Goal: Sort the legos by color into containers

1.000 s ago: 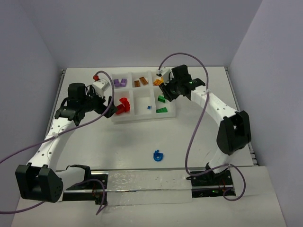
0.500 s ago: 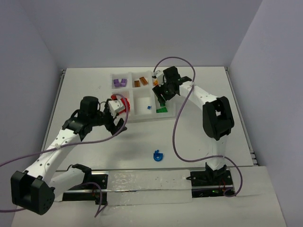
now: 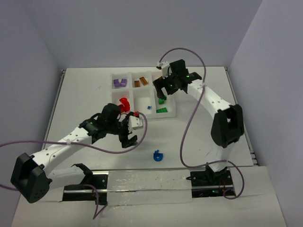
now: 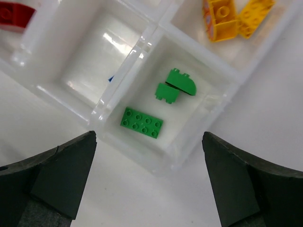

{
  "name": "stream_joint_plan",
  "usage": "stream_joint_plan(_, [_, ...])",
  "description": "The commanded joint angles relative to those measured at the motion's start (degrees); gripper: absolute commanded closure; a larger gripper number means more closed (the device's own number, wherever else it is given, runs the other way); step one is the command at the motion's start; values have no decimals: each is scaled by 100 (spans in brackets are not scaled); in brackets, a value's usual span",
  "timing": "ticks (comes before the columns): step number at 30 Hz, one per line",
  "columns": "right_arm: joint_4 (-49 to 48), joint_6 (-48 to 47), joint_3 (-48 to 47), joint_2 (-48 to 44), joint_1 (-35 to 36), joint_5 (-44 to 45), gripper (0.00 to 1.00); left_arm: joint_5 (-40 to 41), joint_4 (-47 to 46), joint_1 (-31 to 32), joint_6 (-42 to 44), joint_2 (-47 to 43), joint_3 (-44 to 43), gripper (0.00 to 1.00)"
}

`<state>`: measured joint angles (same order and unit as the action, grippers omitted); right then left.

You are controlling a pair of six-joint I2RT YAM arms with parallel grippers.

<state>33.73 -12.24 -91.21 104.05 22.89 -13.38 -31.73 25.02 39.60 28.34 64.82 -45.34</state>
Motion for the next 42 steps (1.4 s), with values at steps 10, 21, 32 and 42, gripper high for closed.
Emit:
stream_joint_plan(10, [142,251,1576,-2440,-1526,-876,0,39,-163,2077,1577,1383,-295,2])
stream_joint_plan(21, [107,292,1948,-2714,-1664,-956,0,90,-367,2324,2100,2724,-1317,5])
stream_joint_plan(32, [127,220,2028,-2649,-1716,-989,0,87,-206,2584,2476,3078,-1314,17])
stream_joint_plan(42, [140,257,2045,-2618,-1727,-1070,0,343,-460,2623,2363,3399,-1346,20])
